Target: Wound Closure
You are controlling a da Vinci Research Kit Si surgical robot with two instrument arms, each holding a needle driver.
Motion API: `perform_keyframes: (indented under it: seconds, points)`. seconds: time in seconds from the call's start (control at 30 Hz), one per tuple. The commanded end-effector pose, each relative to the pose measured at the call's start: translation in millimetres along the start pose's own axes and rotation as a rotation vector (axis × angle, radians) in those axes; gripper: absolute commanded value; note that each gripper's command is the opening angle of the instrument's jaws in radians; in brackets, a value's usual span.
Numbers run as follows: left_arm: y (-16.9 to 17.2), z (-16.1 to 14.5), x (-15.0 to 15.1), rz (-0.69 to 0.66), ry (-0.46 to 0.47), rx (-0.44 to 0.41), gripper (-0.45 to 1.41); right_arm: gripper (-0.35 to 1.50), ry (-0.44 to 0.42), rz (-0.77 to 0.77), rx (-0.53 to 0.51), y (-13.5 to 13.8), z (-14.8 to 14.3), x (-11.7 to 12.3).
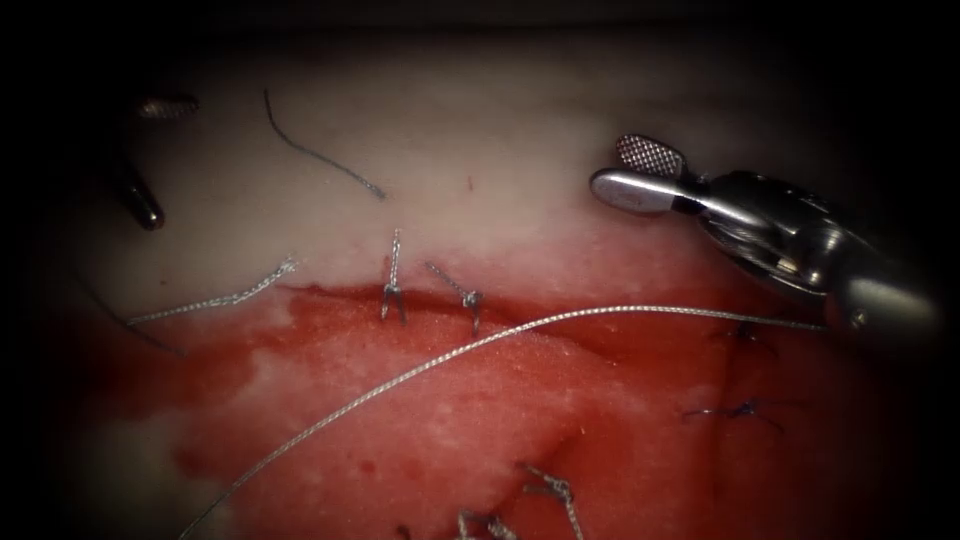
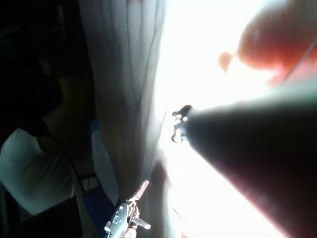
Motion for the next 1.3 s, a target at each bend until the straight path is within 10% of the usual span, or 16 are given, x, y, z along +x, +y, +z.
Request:
perform_keyframes:
  seconds: [0.03, 0.53, 0.73, 0.97, 1.3]
  points:
    - [0.1, -0.6, 1.5, 0.023, 0.007, -0.014, 1.15, 1.47, -0.008, 0.006, -0.004, 0.4, 0.7, -1.4]
    - [-0.7, 4.0, 2.9, 0.227, 0.246, -0.01, 1.13, 1.45, -0.015, 0.01, 0.007, 0.5, 1.3, -0.7]
    - [2.0, 5.4, -0.3, 0.049, -0.084, -0.254, 1.01, 1.45, -0.015, 0.015, 0.008, 0.3, 1.3, -0.7]
    - [6.6, 6.5, -4.4, -0.431, -0.428, -0.223, 0.52, 1.45, -0.016, 0.014, 0.007, 0.3, 1.3, -0.6]
    - [8.0, 10.2, -6.0, -0.637, -0.536, -0.171, 0.26, 1.45, -0.015, 0.015, 0.007, 0.3, 1.3, -0.6]
